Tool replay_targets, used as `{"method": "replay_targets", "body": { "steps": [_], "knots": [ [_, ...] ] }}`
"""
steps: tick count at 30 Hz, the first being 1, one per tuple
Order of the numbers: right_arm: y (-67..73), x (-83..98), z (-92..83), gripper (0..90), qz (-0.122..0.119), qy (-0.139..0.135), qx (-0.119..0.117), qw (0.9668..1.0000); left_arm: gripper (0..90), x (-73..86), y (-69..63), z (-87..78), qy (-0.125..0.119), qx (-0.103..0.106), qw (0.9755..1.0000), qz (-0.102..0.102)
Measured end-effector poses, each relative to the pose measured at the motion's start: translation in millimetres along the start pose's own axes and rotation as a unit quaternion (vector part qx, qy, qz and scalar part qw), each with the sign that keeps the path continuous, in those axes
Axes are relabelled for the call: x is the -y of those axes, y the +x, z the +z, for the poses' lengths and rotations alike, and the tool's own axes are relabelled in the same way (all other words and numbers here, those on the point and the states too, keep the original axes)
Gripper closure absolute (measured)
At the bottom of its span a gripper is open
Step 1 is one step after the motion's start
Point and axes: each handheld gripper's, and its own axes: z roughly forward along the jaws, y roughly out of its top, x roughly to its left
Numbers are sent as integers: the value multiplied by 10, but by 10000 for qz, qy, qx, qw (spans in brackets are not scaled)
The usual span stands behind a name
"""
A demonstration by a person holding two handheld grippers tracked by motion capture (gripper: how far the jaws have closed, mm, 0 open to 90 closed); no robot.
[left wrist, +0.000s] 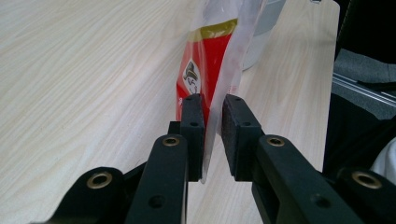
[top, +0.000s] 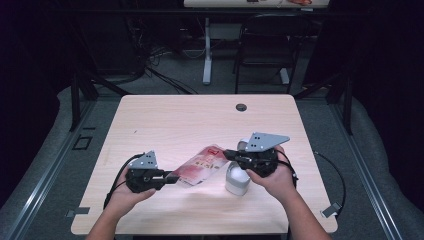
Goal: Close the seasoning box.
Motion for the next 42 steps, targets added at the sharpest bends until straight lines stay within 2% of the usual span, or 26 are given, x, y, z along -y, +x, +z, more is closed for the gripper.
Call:
{"method": "replay_targets", "body": {
  "steps": [9, 21, 27, 42],
  "knots": [
    [34, -97, 30, 896, -94, 11, -15, 10000, 802, 52, -17, 52, 3, 6, 10000, -30],
    [62, -134, 84, 895, -132, 67, -44, 9999, 779, 85, -43, 151, 218, -160, 9996, 34],
    [71, -154, 96, 894, -151, 93, -95, 9998, 780, 107, -36, 193, 219, -106, 9997, 4],
    [142, -268, 191, 893, -286, 115, -153, 9994, 772, 161, 8, 242, 268, -290, 9992, -115]
  ]
}}
